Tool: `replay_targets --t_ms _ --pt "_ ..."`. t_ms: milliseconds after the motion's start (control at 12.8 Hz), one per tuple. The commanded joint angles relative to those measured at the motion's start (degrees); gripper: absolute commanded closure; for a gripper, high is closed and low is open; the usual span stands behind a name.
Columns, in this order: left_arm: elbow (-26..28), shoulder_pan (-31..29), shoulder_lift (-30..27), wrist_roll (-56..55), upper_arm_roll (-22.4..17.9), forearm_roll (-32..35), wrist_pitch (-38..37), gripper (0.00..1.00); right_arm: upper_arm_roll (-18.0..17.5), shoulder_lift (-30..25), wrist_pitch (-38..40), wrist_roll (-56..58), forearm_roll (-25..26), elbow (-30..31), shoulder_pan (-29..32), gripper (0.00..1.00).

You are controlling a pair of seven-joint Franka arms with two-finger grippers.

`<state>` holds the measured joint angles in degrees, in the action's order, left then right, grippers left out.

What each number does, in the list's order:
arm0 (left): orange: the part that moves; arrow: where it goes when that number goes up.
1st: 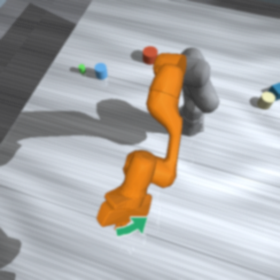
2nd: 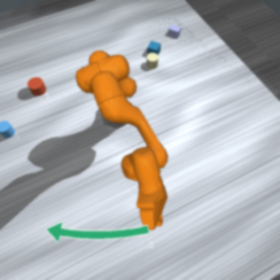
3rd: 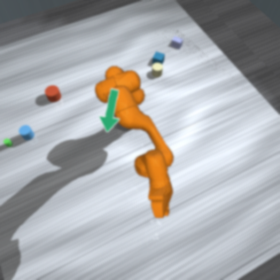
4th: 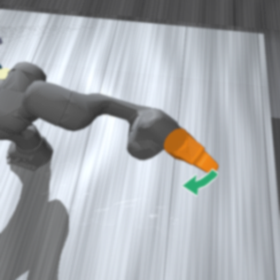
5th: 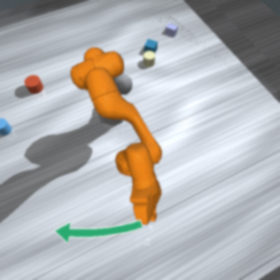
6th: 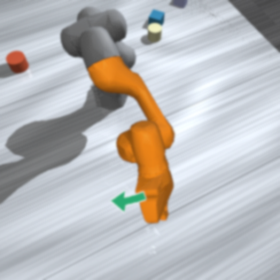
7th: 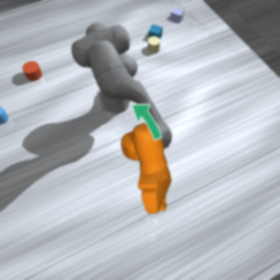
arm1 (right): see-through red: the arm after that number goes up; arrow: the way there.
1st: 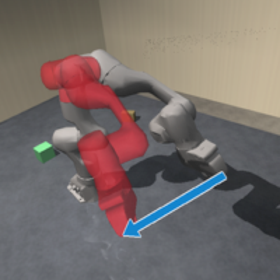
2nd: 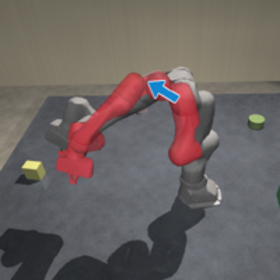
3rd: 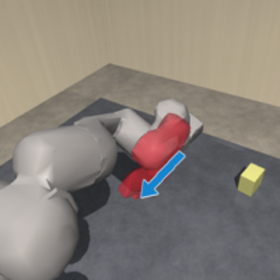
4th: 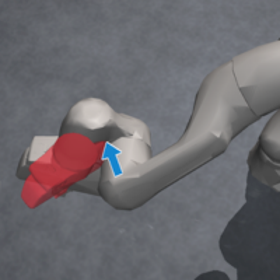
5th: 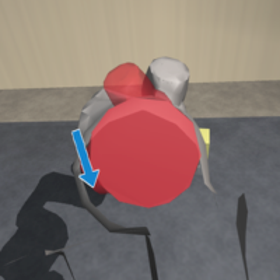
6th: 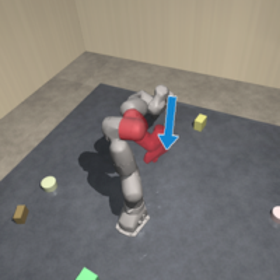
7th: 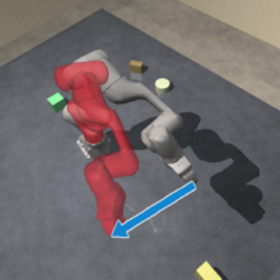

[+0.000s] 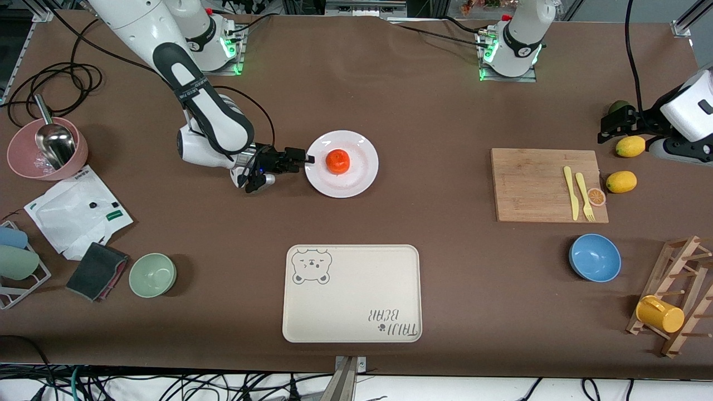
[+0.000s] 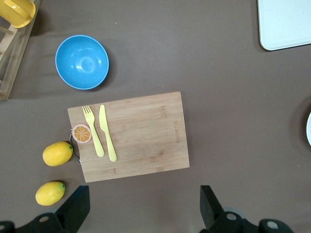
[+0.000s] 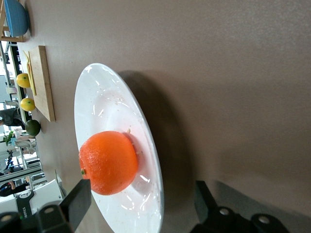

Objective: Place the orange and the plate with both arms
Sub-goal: 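Grip the white plate rim with the right gripper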

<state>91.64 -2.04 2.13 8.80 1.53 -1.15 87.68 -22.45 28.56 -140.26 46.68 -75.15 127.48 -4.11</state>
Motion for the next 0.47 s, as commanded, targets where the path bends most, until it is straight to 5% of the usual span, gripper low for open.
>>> replay_targets --t_ms 0,390 --pt "0.2 -0.8 -0.5 -0.4 0.6 1.2 -0.7 0.00 -0.7 0.7 -0.9 1.8 -2.5 0.2 0.2 0.12" --pt "0.3 -0.9 -0.5 -0.4 0.4 1.2 -0.8 0.00 -0.7 1.1 -0.9 1.9 -2.6 0.1 0.1 0.32"
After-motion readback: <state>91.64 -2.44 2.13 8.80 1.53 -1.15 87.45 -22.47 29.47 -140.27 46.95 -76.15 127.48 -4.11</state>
